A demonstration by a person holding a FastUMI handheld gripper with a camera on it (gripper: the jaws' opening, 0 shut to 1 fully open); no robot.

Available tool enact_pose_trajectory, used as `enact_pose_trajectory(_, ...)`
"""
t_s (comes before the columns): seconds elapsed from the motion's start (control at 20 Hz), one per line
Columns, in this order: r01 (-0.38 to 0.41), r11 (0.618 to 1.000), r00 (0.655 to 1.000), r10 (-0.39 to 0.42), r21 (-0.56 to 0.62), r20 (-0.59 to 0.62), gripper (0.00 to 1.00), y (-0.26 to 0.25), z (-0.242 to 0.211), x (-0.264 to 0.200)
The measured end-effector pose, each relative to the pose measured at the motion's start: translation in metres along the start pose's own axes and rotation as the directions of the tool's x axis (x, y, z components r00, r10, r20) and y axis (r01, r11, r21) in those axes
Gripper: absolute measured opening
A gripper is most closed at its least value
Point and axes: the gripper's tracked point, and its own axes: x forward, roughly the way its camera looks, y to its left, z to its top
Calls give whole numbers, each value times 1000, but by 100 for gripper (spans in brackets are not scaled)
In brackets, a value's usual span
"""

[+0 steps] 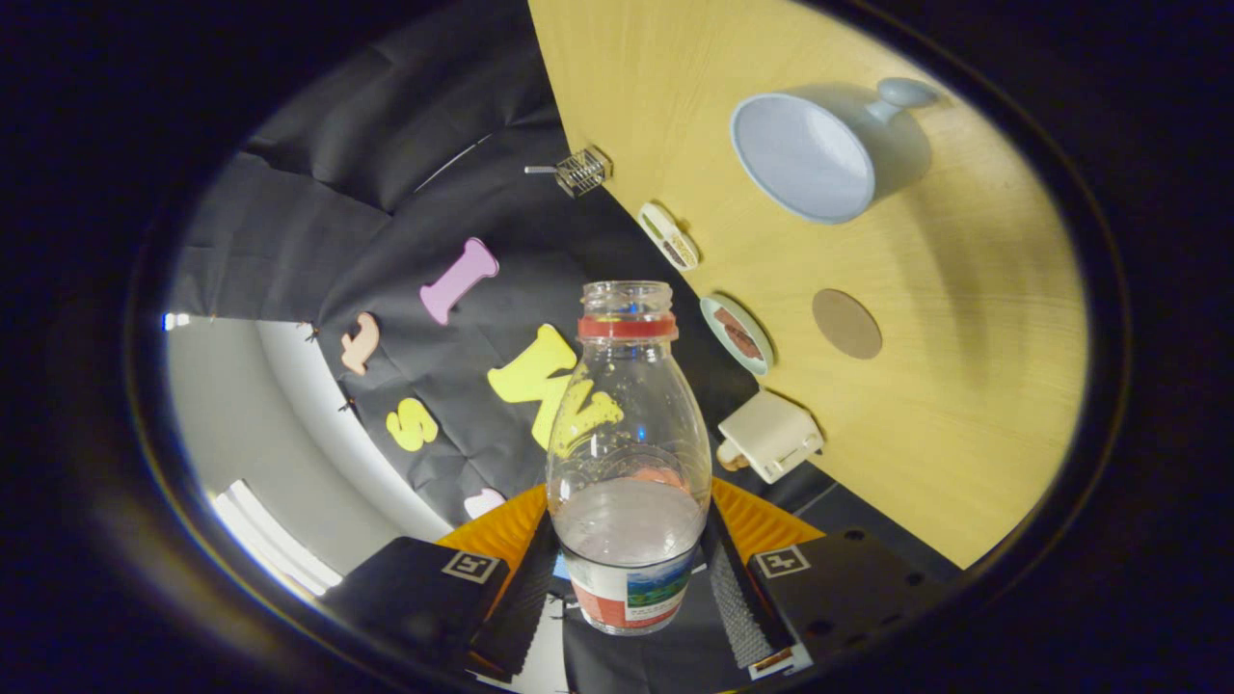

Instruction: Take the bottle from table, then pour the juice into the cup, finally place the bottle on the coaster

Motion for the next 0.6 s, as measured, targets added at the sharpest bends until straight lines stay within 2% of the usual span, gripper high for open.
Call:
enact_pose_trajectory(0.25, 47, 980, 999, -45, -195, 15, 81, -3, -3, -2)
enact_pose_trajectory(0.6, 94, 882, 993, -49, -461, 109, 80, 4, 8, -12)
